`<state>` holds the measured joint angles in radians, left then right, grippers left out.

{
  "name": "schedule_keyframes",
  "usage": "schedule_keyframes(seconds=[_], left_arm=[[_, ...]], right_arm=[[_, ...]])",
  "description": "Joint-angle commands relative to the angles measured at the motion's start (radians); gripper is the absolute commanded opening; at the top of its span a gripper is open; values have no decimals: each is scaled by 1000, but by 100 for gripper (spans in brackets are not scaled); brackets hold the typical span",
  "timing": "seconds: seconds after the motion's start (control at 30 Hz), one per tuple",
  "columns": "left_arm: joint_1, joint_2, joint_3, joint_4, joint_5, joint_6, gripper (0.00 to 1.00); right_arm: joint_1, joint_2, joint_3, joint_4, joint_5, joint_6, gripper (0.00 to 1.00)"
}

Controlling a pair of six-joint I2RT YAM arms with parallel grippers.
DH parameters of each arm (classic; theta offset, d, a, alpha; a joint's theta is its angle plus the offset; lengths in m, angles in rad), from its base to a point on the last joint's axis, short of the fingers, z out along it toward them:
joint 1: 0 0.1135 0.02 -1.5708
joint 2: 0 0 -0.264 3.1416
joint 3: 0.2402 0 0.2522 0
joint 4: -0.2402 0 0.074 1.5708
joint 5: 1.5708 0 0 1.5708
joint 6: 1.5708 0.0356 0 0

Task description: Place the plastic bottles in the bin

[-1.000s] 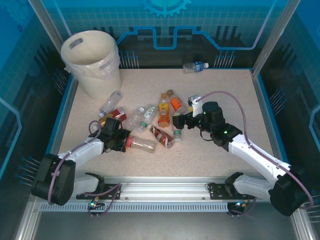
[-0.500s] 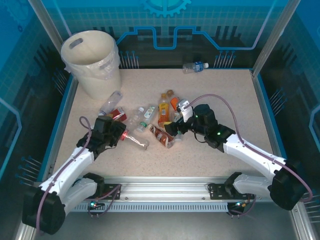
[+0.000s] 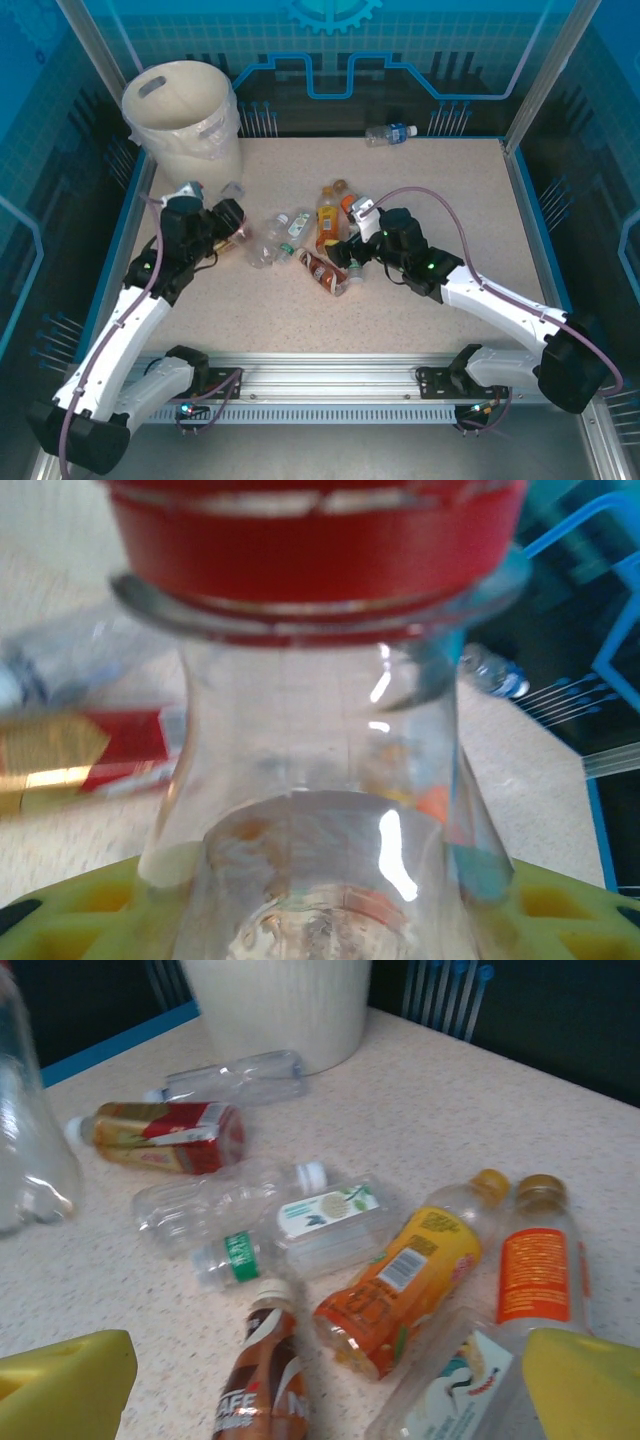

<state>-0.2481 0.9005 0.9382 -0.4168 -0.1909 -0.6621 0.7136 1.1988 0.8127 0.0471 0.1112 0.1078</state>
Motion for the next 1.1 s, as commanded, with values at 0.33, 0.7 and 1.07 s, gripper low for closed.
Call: schedule_keyframes(seconds=[0.33, 0.7, 1.07], left_arm=[[-5, 156, 343, 375, -230, 587, 53], [212, 518, 744, 360, -119, 723, 51], [417, 855, 1071, 292, 340, 757, 57]], right_arm=[[1, -94, -52, 106, 217, 97, 100], [-9, -116, -35, 53, 191, 99, 100], [-24, -145, -31, 11, 187, 104, 100]])
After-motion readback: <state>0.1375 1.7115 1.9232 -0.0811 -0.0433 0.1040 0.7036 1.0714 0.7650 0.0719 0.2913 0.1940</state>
